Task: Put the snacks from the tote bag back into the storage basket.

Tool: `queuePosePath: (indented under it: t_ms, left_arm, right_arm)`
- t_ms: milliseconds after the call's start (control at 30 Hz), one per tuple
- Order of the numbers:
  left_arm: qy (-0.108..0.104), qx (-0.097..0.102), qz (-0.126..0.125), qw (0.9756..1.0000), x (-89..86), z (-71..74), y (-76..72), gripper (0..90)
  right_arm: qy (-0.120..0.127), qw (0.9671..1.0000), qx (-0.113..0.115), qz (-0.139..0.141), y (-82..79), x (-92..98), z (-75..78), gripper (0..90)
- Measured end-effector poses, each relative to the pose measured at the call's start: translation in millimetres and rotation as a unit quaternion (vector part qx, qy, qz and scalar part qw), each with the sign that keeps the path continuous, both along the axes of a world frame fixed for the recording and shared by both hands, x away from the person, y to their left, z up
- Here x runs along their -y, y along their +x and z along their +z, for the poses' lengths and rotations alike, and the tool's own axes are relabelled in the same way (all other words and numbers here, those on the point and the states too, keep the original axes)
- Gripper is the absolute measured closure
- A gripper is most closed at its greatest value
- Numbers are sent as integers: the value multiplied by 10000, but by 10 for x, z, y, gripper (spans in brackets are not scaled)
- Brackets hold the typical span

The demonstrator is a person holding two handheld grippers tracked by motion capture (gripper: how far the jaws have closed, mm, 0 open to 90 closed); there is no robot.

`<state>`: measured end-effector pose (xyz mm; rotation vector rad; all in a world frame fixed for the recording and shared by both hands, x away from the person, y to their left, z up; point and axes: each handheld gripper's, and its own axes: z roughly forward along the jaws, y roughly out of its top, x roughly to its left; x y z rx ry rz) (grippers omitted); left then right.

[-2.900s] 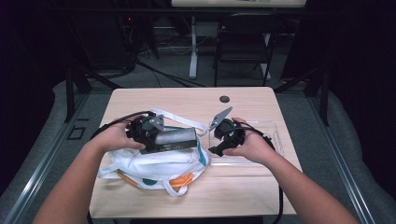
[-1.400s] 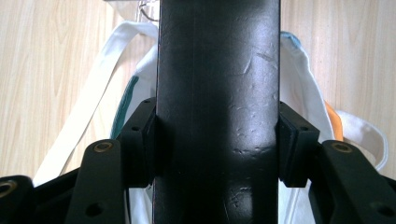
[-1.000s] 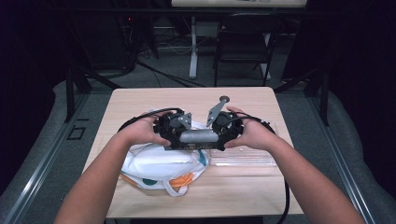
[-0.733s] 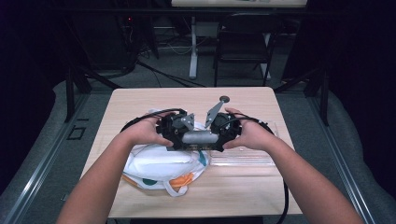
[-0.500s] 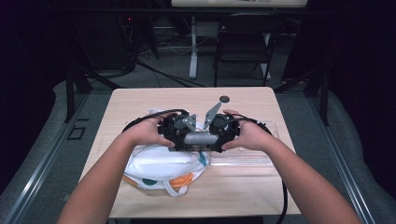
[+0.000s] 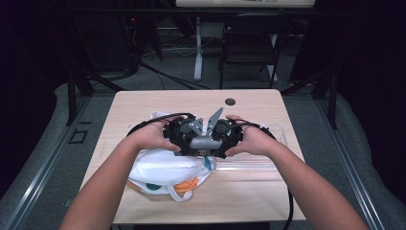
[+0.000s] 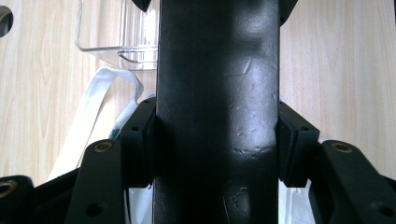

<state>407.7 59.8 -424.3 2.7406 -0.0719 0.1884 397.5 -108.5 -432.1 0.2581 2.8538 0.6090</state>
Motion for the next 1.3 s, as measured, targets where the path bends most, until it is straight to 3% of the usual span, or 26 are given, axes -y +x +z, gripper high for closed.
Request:
queuePosePath:
  t_ms: [100, 167, 200, 267, 633, 833, 1300]
  left_arm:
    - [-8, 29, -7, 10000, 1, 1, -3, 430]
    - [10, 40, -34, 10000, 1, 3, -4, 430]
    - [-5, 64, -31, 10000, 3, 2, -6, 430]
    - [-57, 14, 12, 10000, 4, -4, -23, 430]
    - [-9, 135, -113, 9998, 17, -6, -18, 425]
    - [-114, 106, -86, 9998, 4, -3, -16, 411]
    - [-417, 240, 25, 9988, -57, 50, 5, 321]
  right_arm:
    - [23, 10000, -33, 1, -1, -6, -20, 291]
    - [-147, 9998, -80, 100, 16, -6, -6, 317]
    - [46, 9999, -129, 5, -2, -12, -39, 324]
    - [-132, 9997, -150, 101, 5, -12, -29, 354]
    - [-225, 9993, -261, 149, 17, -4, -29, 398]
    - [-41, 9996, -282, 61, 5, 6, -50, 406]
    - [-78, 9996, -287, -5, 13, 25, -42, 414]
